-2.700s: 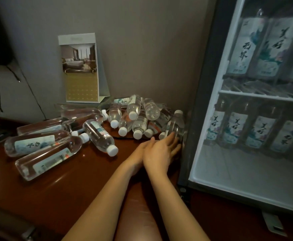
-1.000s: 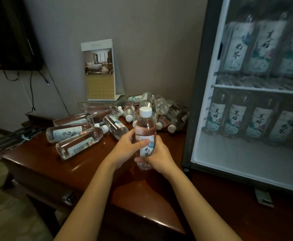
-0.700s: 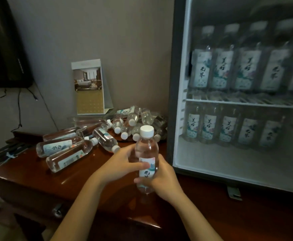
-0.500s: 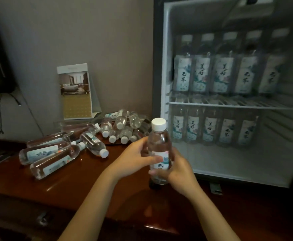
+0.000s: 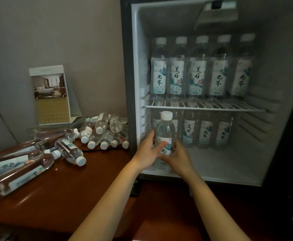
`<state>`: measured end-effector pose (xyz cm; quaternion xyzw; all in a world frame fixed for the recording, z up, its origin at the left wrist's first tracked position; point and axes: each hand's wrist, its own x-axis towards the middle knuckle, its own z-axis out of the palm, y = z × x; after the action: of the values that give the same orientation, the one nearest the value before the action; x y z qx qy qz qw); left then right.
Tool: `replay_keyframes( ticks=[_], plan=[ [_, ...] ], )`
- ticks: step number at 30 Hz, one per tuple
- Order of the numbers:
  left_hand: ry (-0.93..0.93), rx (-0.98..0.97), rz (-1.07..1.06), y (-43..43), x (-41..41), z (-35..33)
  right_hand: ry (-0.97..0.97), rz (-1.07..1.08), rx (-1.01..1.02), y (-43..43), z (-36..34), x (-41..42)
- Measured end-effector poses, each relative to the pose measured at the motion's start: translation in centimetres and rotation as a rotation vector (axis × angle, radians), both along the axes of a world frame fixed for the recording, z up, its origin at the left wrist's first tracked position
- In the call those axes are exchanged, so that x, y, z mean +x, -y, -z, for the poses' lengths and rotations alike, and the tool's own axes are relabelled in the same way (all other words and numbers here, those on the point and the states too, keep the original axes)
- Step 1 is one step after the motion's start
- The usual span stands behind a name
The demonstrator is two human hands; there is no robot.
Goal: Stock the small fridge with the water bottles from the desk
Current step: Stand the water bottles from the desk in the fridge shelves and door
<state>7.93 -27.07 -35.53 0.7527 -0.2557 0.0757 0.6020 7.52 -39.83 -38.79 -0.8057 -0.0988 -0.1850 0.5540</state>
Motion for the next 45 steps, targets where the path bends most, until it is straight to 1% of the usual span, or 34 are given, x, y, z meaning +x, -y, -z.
replay_keyframes(
  ticks=[6,9,15,20,25,31,36,38,40,42,45],
  plan=[
    [0.027,0.006,-0.162,0.8,0.4,0.4,0.047,-0.021,-0.029,-0.4,0.1,2.5],
    [0.036,0.029,-0.209,1.1,0.4,0.8,0.043,-0.020,-0.050,-0.7,-0.1,3.7],
    [0.025,0.024,-0.199,1.3,0.6,0.9,0.073,-0.026,-0.114,-1.6,-0.7,5.3],
    [0.052,0.146,-0.240,1.5,1.4,1.3,0.153,-0.107,-0.117,-1.8,-0.5,5.3],
    [0.017,0.161,-0.258,1.8,2.2,1.4,0.194,-0.129,-0.054,-1.9,-1.0,5.1],
    [-0.029,0.152,-0.211,1.6,2.2,1.3,0.013,-0.070,-0.110,-1.7,-0.9,5.8],
    [-0.133,0.073,-0.132,1.1,0.8,1.3,-0.064,-0.040,-0.210,-1.1,-1.1,5.7],
    [-0.162,0.062,-0.103,0.7,0.1,1.3,-0.070,-0.022,-0.211,-0.8,-0.6,5.2],
    [-0.190,0.069,-0.073,0.1,-0.6,1.5,-0.103,0.037,-0.202,-0.5,0.0,4.4],
    [-0.191,0.095,-0.046,-0.9,-1.5,1.8,-0.153,0.151,-0.205,-0.3,0.4,3.7],
    [-0.149,0.126,-0.037,-2.6,-3.1,2.2,-0.136,0.293,-0.178,-0.3,0.6,2.5]
  ],
)
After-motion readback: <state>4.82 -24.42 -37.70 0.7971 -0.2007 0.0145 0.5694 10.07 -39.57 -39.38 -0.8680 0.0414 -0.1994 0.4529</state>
